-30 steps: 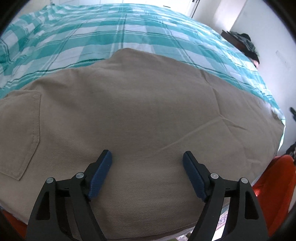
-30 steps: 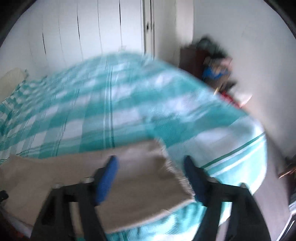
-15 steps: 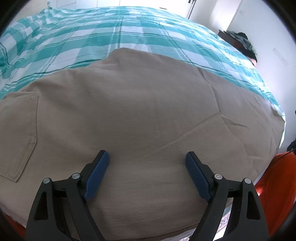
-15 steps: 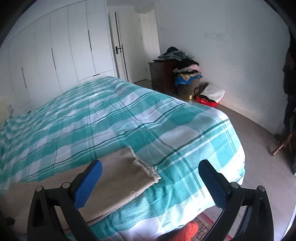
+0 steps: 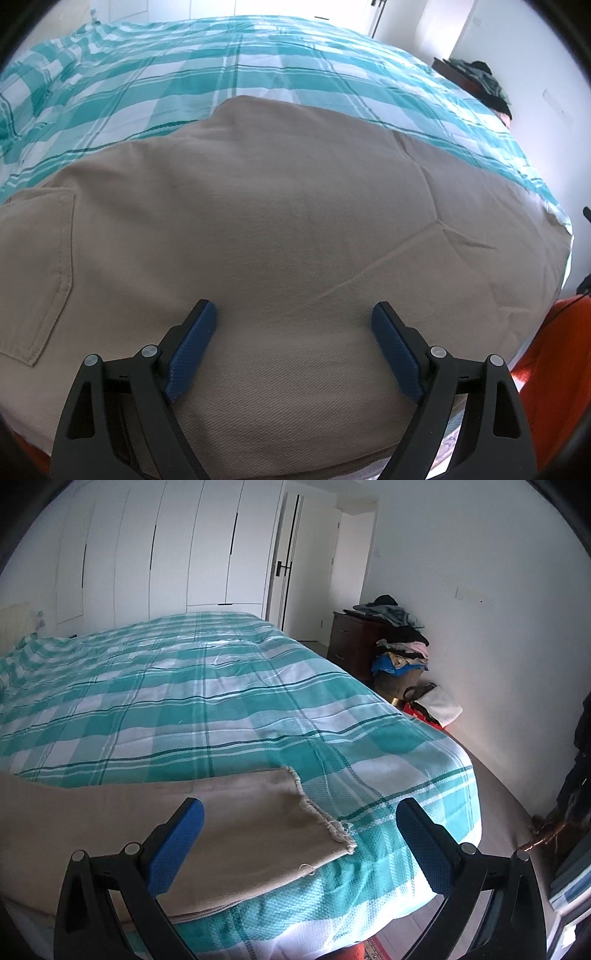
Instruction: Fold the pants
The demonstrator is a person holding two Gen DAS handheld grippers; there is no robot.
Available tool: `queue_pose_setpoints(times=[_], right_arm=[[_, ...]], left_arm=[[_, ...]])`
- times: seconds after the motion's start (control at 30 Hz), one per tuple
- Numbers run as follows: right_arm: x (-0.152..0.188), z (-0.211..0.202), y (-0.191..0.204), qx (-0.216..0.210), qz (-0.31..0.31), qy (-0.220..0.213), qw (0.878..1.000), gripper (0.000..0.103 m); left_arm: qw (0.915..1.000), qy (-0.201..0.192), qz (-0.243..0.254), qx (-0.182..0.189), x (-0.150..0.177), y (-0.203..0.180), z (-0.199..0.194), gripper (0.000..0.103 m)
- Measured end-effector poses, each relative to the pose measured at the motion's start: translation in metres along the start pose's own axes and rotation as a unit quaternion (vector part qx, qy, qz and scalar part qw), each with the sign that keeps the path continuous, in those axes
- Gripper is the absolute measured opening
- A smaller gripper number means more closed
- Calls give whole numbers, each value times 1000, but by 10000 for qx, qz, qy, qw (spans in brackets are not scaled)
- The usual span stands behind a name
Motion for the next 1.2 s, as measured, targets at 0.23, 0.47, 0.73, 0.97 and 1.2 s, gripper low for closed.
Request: queue_pose_setpoints(times=[0.23, 0.47, 0.73, 0.97, 1.2], right_arm=[[5, 1, -11, -2, 242, 69, 9997, 103], [5, 1, -9, -1, 141, 60, 9999, 103], [6, 3, -12, -57, 280, 108, 9995, 103], [13, 6, -21, -101, 539, 244, 9982, 103], [21, 18, -13, -830, 606, 496, 9935, 103]], left_arm=[[10000, -6, 14, -10, -1, 0, 1, 88], [10000, -3, 13, -12, -1, 0, 1, 88], [10000, 4, 16, -11, 0, 0, 1, 88], [9983, 540, -215, -54, -1, -1, -16, 87], [9975, 423, 14, 565, -6, -48, -62, 87]])
Point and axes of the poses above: each gripper's, at about its wrist camera, not at the fingertips, and z roughly the way its jaws point, y to its left, x to its underside, the point moved 8 cm from there along z, roughly the way its jaws point, and after that the axes turned 14 degrees about -z, right-handed, at the moved point
